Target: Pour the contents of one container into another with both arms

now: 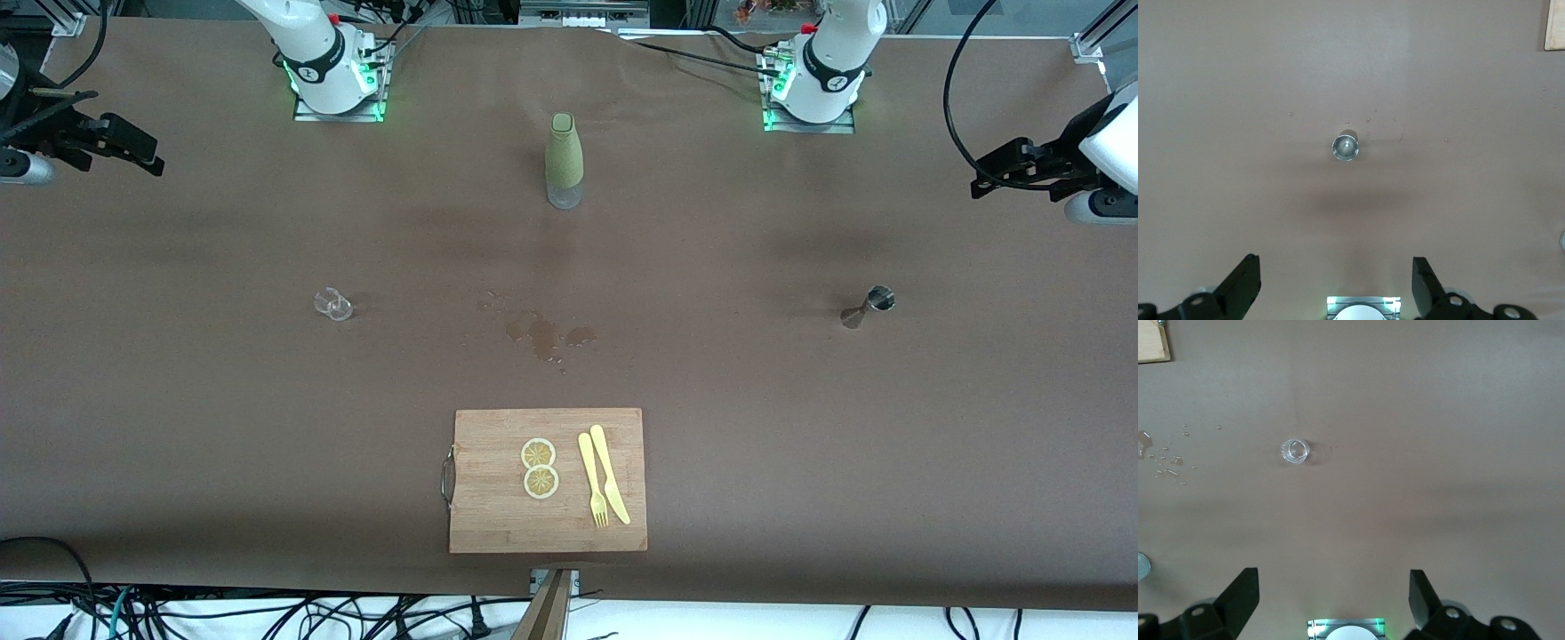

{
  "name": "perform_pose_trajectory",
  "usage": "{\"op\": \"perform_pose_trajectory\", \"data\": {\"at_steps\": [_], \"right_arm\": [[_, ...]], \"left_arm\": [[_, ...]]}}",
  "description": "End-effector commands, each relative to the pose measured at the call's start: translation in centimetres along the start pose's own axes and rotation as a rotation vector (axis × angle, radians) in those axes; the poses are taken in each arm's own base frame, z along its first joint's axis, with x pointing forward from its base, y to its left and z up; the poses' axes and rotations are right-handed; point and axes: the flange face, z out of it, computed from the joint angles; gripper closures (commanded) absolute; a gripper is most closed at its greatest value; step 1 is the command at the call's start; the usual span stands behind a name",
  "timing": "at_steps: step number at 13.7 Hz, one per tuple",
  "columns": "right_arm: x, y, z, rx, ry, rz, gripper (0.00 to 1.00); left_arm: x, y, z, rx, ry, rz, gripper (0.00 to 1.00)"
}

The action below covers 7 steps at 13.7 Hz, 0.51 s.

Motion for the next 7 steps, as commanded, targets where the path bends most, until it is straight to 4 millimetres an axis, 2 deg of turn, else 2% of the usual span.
{"op": "perform_pose_trajectory", "data": {"at_steps": [1,3,7], "right_arm": [[2.5,-0.7,-1.2,-0.012,-0.018,-0.012,0.0],[3.9,-1.0,-1.5,-0.018,-0.039,-0.01,0.0],[3.8,-0.4,-0.9,0.009,-0.049,0.009,0.0]], "left_arm": [[-1.5,0.4,-0.8,-0.002,0.036,-0.026,0.0],[-1.4,0.2,-0.3,-0.003,0.033,-0.031,0.0],[-1.4,0.3,-0.2,-0.01,0.033,-0.03,0.0]]}}
